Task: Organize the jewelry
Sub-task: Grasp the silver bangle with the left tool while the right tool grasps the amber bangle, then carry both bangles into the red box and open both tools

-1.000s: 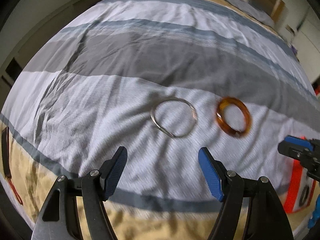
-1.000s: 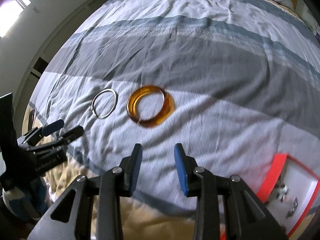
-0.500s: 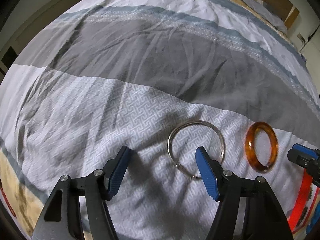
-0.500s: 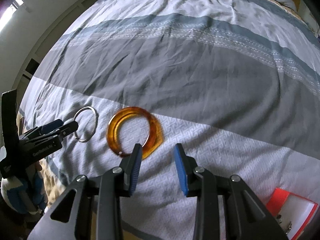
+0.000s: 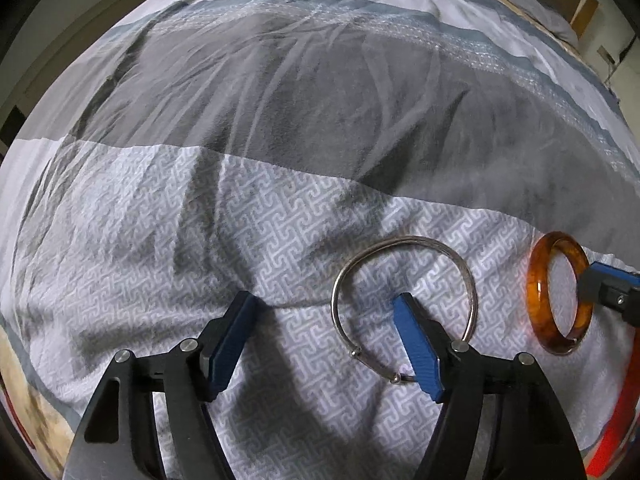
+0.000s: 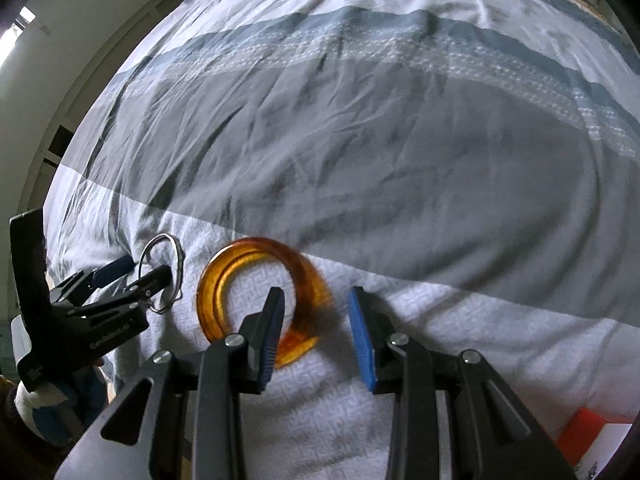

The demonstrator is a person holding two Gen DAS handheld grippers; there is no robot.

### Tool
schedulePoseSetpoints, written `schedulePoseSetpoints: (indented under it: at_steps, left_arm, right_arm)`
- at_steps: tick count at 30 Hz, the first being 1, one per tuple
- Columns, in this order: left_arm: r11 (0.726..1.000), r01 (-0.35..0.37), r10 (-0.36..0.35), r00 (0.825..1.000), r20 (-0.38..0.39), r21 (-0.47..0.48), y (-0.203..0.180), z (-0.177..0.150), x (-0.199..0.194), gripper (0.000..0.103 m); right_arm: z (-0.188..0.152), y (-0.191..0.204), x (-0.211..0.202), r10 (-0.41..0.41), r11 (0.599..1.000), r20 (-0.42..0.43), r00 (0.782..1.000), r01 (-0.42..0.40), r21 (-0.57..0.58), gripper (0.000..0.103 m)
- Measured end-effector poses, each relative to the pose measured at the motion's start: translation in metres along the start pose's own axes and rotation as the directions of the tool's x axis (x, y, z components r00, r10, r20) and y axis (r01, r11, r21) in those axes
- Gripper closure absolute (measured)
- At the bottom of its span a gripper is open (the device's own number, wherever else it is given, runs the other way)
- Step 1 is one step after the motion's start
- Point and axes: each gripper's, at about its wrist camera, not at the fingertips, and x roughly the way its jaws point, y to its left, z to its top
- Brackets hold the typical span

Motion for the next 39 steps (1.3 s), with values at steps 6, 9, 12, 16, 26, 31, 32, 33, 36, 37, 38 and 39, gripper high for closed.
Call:
schedulePoseSetpoints:
  at_steps: [6, 9, 12, 16, 26, 31, 32, 33, 36, 37, 38, 39]
  left_arm:
    - [1.000, -0.010, 0.010, 1.000, 0.028, 0.008, -0.002, 0.002, 0.008, 0.030]
    - [1.000, -0.024, 0.023, 0.999, 0.049, 0.018, -0.006, -0.002, 0.011, 0.030]
    - [0.999, -0.038, 0.037, 0.997, 0.061, 0.024, -0.013, -0.008, 0.011, 0.030]
    - [0.999, -0.027, 0.024, 0.998, 0.063, 0.041, -0.020, -0.012, 0.004, 0.051]
    - [0.999, 0.029, -0.030, 0.998, 0.050, 0.021, -0.018, -0.026, -0.030, 0.098]
    - [0.998, 0.012, -0.015, 0.998, 0.062, 0.061, -0.021, -0.036, -0.053, 0.098]
    - [0.997, 0.006, -0.010, 0.998, 0.065, 0.075, -0.024, -0.040, -0.059, 0.098]
    - [0.996, 0.002, -0.008, 0.998, 0.068, 0.084, -0.026, -0.042, -0.062, 0.098]
    - [0.993, -0.007, -0.001, 0.997, 0.075, 0.115, -0.035, -0.050, -0.079, 0.098]
    - [0.992, -0.010, 0.000, 0.997, 0.078, 0.128, -0.039, -0.054, -0.087, 0.099]
    - [0.990, -0.012, 0.001, 0.997, 0.079, 0.139, -0.042, -0.056, -0.091, 0.099]
    - [0.988, -0.015, 0.003, 0.997, 0.080, 0.152, -0.046, -0.056, -0.096, 0.099]
  right_arm:
    - [-0.003, 0.004, 0.016, -0.034, 0.999, -0.010, 0.999, 0.034, -0.004, 0.071]
    - [-0.001, 0.003, 0.022, -0.044, 0.999, -0.010, 0.999, 0.045, 0.021, 0.071]
    - [0.000, 0.005, 0.023, -0.072, 0.997, -0.010, 0.997, 0.072, 0.009, 0.071]
    - [-0.001, 0.011, 0.018, -0.098, 0.995, 0.015, 0.995, 0.098, 0.007, 0.090]
    - [-0.035, 0.012, -0.021, -0.090, 0.996, 0.070, 0.993, 0.089, 0.018, 0.093]
    - [-0.057, 0.005, -0.052, -0.079, 0.996, 0.112, 0.991, 0.074, 0.045, 0.094]
    - [-0.062, 0.003, -0.058, -0.078, 0.996, 0.119, 0.990, 0.072, 0.050, 0.094]
    - [-0.066, 0.001, -0.064, -0.078, 0.996, 0.127, 0.989, 0.071, 0.055, 0.094]
    - [-0.083, -0.006, -0.084, -0.073, 0.995, 0.148, 0.986, 0.061, 0.082, 0.094]
    - [-0.088, -0.009, -0.092, -0.072, 0.994, 0.156, 0.985, 0.058, 0.090, 0.094]
    - [-0.094, -0.011, -0.099, -0.072, 0.994, 0.164, 0.984, 0.056, 0.099, 0.094]
    - [-0.099, -0.013, -0.105, -0.072, 0.993, 0.171, 0.983, 0.054, 0.107, 0.094]
